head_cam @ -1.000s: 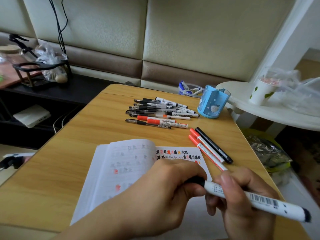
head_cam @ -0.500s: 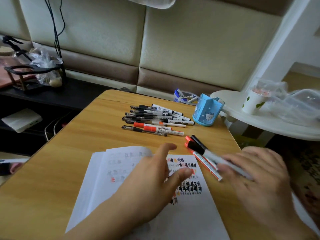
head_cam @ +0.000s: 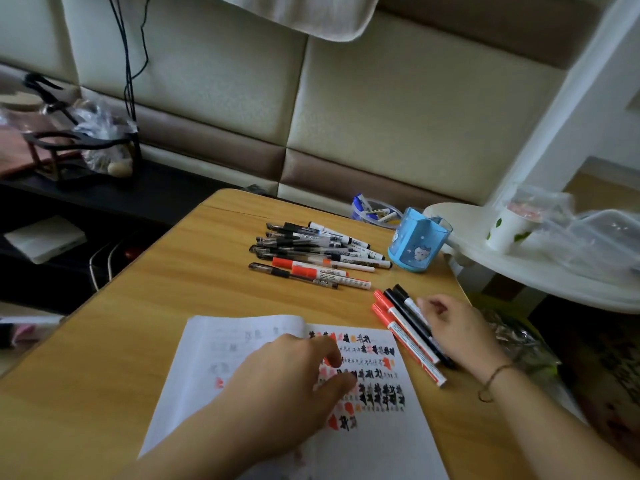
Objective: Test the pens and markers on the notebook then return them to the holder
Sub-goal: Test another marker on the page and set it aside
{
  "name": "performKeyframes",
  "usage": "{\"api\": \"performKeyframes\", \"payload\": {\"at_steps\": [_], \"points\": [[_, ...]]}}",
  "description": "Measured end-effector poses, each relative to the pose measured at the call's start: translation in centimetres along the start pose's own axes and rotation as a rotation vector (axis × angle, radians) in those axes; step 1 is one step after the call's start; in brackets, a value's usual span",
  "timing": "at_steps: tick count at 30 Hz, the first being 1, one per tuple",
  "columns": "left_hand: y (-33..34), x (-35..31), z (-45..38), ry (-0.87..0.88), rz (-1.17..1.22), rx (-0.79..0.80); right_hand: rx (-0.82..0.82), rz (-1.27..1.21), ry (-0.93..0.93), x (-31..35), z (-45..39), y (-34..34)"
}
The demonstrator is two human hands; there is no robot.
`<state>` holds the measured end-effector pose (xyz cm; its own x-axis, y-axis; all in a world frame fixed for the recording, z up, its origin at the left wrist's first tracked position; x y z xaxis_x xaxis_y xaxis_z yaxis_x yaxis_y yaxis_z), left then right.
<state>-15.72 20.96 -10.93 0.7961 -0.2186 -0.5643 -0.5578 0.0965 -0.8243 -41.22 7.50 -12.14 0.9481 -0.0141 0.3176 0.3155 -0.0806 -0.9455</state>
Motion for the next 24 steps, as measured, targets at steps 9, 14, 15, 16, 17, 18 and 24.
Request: {"api": "performKeyframes", "payload": {"at_steps": [9,14,15,16,17,18,24], "points": [[0.1,0.1,0.1,0.016,-0.029,-0.011,0.088,0.156,-0.127,1.0,2.2,1.9],[0.2,0.1,0.1,0.018,-0.038,-0.02,0.1,0.162,-0.086,-0.4,1.6,1.1],[0.2,0.1,0.1,0.019,-0.043,-0.02,0.084,0.147,-0.08,-0.3,1.7,0.9],[0.2,0.0,0.0,0.02,-0.048,-0.021,0.075,0.133,-0.087,0.0,1.8,0.8],[0.2,0.0,0.0,0.023,-0.053,-0.023,0.082,0.119,-0.112,0.4,1.9,0.7],[0.3,0.0,0.0,0.026,-0.057,-0.026,0.103,0.111,-0.149,0.8,2.0,0.8],[0.3,-0.1,-0.1,0.026,-0.074,-0.025,0.122,0.17,-0.215,1.2,2.2,1.4]]}}
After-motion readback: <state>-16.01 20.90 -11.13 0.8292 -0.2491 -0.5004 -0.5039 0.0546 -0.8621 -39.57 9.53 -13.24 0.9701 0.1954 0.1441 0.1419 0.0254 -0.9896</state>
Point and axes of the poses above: each hand's wrist, its own z-axis away from the middle knuckle, its own y-axis out of the palm, x = y × z, the point moved 3 cm from there along -z, towards the middle knuckle, and after that the axes turned 4 degrees about x, right-handed, at the moved point
